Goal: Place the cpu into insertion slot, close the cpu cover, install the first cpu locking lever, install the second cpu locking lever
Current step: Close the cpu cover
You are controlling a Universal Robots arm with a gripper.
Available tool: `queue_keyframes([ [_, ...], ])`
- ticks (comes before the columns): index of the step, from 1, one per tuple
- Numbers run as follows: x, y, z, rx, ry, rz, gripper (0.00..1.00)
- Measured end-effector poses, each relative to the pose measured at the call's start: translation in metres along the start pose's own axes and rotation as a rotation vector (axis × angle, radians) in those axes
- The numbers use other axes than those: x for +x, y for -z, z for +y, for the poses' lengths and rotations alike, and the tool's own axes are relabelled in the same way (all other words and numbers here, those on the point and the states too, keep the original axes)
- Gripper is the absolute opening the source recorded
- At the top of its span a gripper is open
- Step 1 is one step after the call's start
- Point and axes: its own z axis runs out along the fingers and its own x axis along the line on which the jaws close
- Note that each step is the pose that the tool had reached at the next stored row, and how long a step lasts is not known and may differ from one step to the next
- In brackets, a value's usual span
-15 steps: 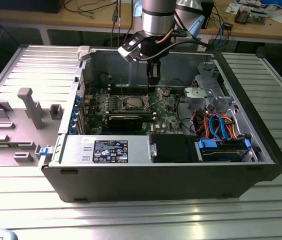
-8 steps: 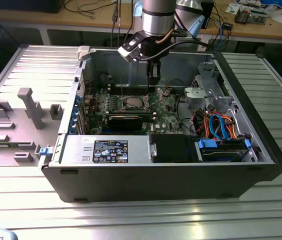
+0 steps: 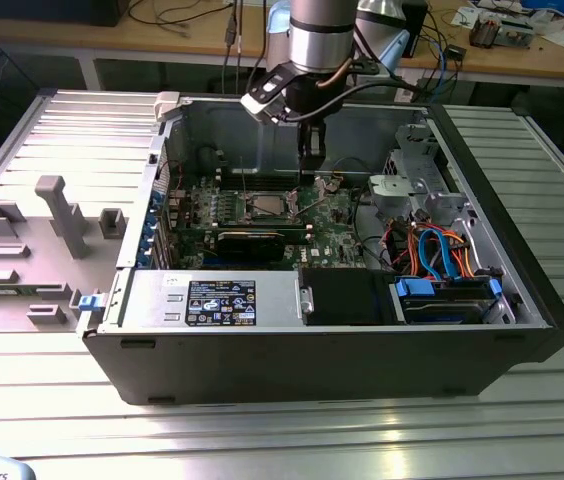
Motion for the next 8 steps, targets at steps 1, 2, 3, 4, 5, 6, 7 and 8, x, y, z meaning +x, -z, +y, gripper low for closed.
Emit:
queue_keyframes([
  [1, 0.0004, -0.0018, 0.0002, 0.0000, 0.000, 0.0003, 0.11],
  [2, 0.0030, -0.0035, 0.0008, -0.0001, 0.000, 0.0001, 0.11],
  [3, 0.0073, -0.0036, 0.0014, 0.0000, 0.000, -0.0001, 0.11],
  [4, 0.0106, -0.0038, 0.0022, -0.0001, 0.000, 0.0002, 0.11],
  [5, 0.0130, -0.0039, 0.0032, -0.0001, 0.001, 0.0000, 0.11],
  [6, 0.0166, -0.0042, 0.0059, -0.0001, 0.001, 0.0001, 0.11],
  [7, 0.0214, -0.0050, 0.0137, 0.0001, 0.000, 0.0000, 0.11],
  [8, 0.0241, -0.0058, 0.0192, 0.0004, 0.001, 0.0001, 0.11],
])
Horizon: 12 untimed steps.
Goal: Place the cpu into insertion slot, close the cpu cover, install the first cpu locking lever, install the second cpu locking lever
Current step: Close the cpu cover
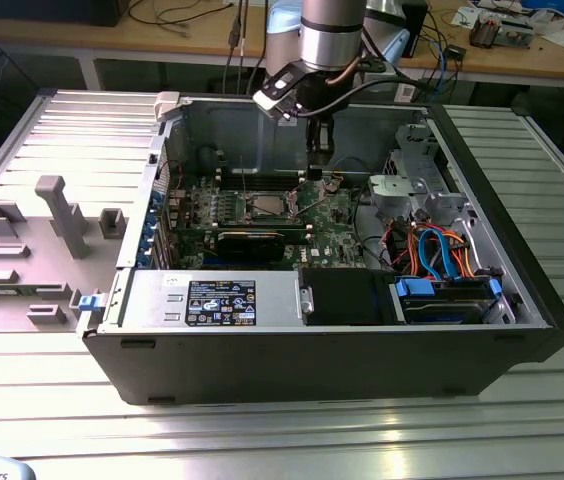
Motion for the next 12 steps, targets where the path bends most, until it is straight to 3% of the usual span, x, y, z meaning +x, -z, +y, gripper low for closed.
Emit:
queue_keyframes([
  [2, 0.0046, -0.0031, 0.0076, 0.0001, 0.000, -0.0005, 0.11],
  [6, 0.0055, -0.0059, 0.0147, 0.0010, -0.010, -0.0024, 0.11],
  [9, 0.0062, -0.0095, 0.0296, -0.0003, 0.012, -0.0019, 0.11],
  [11, 0.0065, -0.0120, 0.0317, 0.0062, 0.013, -0.0018, 0.11],
  [12, 0.0070, -0.0172, 0.0317, 0.0156, 0.014, -0.0021, 0.11],
])
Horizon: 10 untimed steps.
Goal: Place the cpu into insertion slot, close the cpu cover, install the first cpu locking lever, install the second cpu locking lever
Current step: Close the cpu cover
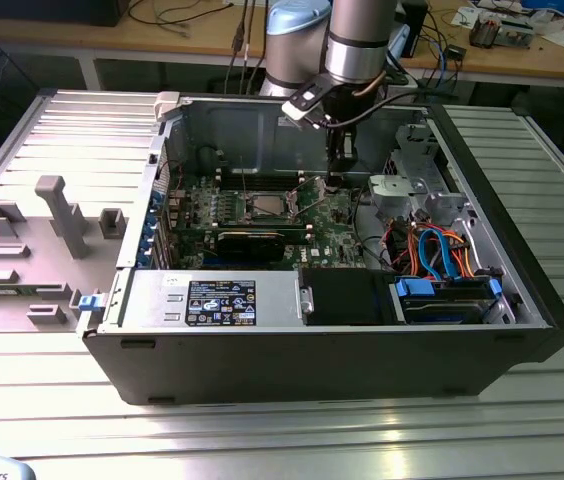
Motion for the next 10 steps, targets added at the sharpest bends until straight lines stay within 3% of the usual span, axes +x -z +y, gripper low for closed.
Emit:
queue_keyframes([
  [1, 0.0004, -0.0038, 0.0009, 0.0060, 0.001, -0.0001, 0.11],
  [10, -0.0002, -0.0045, -0.0045, 0.0062, 0.001, 0.0016, 0.11],
])
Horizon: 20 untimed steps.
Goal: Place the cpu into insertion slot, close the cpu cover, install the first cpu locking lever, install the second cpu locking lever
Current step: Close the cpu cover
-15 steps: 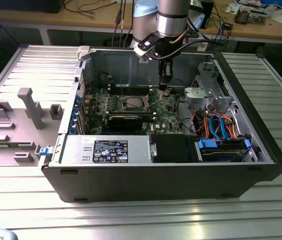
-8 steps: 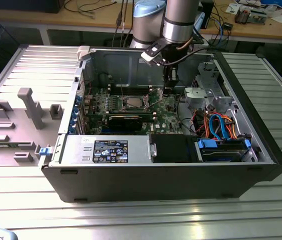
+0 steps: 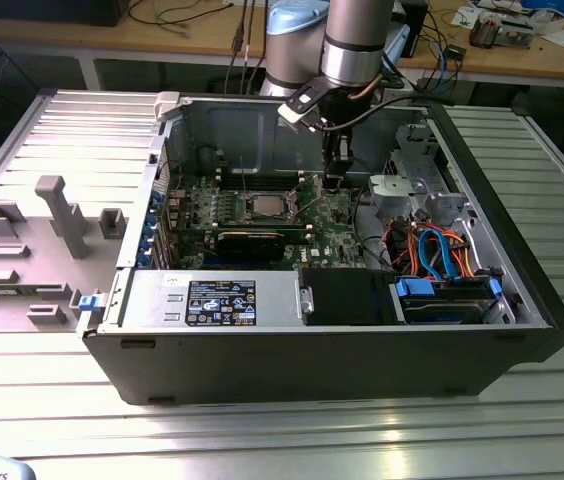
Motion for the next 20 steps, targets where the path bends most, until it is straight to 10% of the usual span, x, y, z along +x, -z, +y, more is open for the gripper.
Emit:
queue_keyframes([
  [20, -0.0061, -0.0005, -0.0074, 0.0000, 0.000, 0.0000, 0.11],
])
